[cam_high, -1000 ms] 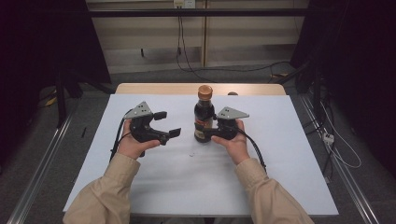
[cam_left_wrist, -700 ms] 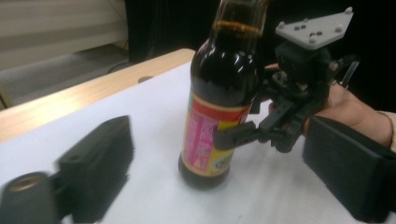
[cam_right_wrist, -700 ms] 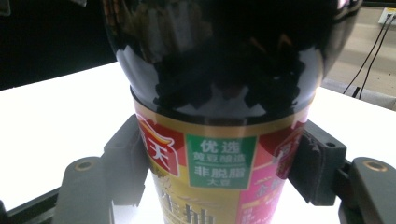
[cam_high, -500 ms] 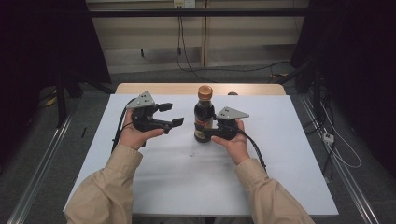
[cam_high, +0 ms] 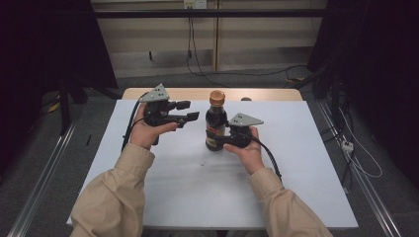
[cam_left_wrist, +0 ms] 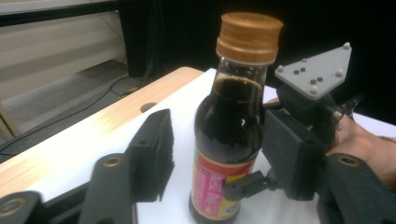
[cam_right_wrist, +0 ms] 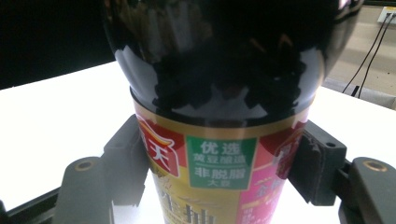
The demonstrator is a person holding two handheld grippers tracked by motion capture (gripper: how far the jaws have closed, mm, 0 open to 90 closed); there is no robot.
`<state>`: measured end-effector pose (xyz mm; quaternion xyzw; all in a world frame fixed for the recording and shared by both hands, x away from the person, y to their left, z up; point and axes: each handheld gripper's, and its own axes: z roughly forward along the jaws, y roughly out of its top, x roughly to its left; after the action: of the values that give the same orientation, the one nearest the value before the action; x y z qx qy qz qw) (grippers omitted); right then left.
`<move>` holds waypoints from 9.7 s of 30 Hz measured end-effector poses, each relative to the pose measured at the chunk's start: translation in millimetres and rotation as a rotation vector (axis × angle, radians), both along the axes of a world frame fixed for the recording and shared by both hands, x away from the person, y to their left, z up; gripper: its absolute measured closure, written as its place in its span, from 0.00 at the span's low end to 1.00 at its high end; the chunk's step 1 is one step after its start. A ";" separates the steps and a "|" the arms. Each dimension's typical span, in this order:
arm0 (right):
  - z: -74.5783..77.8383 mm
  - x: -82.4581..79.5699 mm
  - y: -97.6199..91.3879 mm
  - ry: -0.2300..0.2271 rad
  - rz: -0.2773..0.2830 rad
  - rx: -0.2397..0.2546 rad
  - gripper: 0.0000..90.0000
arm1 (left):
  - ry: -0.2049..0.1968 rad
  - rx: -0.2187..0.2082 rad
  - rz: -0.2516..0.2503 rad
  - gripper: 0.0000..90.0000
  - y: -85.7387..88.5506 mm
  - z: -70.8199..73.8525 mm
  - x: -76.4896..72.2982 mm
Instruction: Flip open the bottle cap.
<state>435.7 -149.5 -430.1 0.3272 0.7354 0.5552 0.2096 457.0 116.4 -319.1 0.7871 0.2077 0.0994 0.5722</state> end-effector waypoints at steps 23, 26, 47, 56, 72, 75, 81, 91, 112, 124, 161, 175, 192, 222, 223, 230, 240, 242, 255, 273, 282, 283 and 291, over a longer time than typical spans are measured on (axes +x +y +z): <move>-0.1 -0.5 0.4 0.002 0.000 0.002 0.34 | 0.045 -0.007 -0.052 1.00 -20.8 21.9 11.5; 0.1 -0.4 0.4 0.001 0.003 0.000 0.35 | 0.045 0.017 -0.052 1.00 -24.2 24.6 12.7; 2.9 0.1 0.9 0.024 -0.003 -0.024 0.36 | 0.048 0.070 -0.090 1.00 -41.6 38.3 16.0; 9.5 -8.6 32.3 -0.080 0.009 -0.183 0.35 | 0.041 -0.004 -0.105 1.00 -68.6 70.0 2.3; 1.9 -0.1 3.1 0.012 -0.003 -0.027 0.35 | 0.093 0.112 -0.049 1.00 -40.9 46.4 12.0; 1.4 -0.4 2.8 0.012 -0.001 -0.022 0.35 | 0.098 0.114 -0.046 1.00 -41.6 45.5 14.7; 0.8 -0.9 2.2 0.010 -0.002 -0.021 0.36 | 0.107 0.112 -0.054 1.00 -43.6 45.9 15.3; 0.6 -1.3 1.9 0.016 -0.014 -0.022 0.36 | 0.118 0.087 -0.082 1.00 -47.1 45.7 15.9; 1.7 -1.3 5.4 0.007 -0.007 -0.048 0.35 | 0.089 0.096 -0.046 1.00 -44.0 65.3 7.1; 2.3 -1.5 5.1 0.014 -0.014 -0.045 0.34 | 0.085 0.078 -0.048 1.00 -28.8 54.6 1.4; 6.3 -8.4 -2.1 0.085 -0.034 -0.020 0.23 | 0.080 0.047 -0.030 0.43 -9.5 16.5 -13.8; 12.8 -13.8 -10.8 0.094 -0.027 -0.004 0.19 | 0.109 0.037 -0.007 0.24 -1.8 4.8 -16.0; 12.5 -24.0 -18.7 0.119 0.002 -0.029 0.14 | 0.125 0.001 -0.003 0.10 11.8 -7.8 -24.0; 18.4 -41.7 -31.5 0.126 0.038 -0.016 0.12 | 0.098 0.027 -0.016 0.05 26.3 -24.0 -36.2; 18.0 -42.0 -32.2 0.128 0.038 -0.013 0.12 | 0.095 0.031 -0.017 0.05 27.0 -24.8 -36.6; 18.4 -43.9 -34.3 0.135 0.043 -0.019 0.12 | 0.102 0.021 -0.009 0.05 34.3 -32.1 -39.2; 15.1 -50.0 -40.5 0.146 0.046 -0.022 0.12 | 0.093 0.039 -0.003 0.05 46.6 -42.6 -46.2; 14.3 -52.2 -41.7 0.150 0.047 -0.023 0.12 | 0.094 0.040 0.002 0.05 49.0 -45.1 -47.6; 12.9 -66.4 -53.8 0.149 0.041 -0.034 0.12 | 0.105 0.044 0.018 0.05 61.0 -60.2 -58.5; 4.6 -86.4 -74.4 0.158 0.028 -0.036 0.12 | 0.115 0.065 0.058 0.06 80.8 -77.4 -72.8; 3.3 -96.3 -81.0 0.157 0.027 -0.035 0.12 | 0.123 0.066 0.060 0.06 86.2 -83.5 -80.1; 3.2 -97.5 -81.8 0.157 0.025 -0.037 0.12 | 0.121 0.072 0.057 0.06 86.9 -84.1 -80.7; 0.2 -104.6 -90.0 0.156 0.010 -0.038 0.12 | 0.131 0.078 0.064 0.06 92.5 -89.1 -86.5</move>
<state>331.1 -239.4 -429.8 0.3620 0.7613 0.5151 0.1551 370.5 208.8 -408.2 0.8065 0.2657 0.0739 0.5230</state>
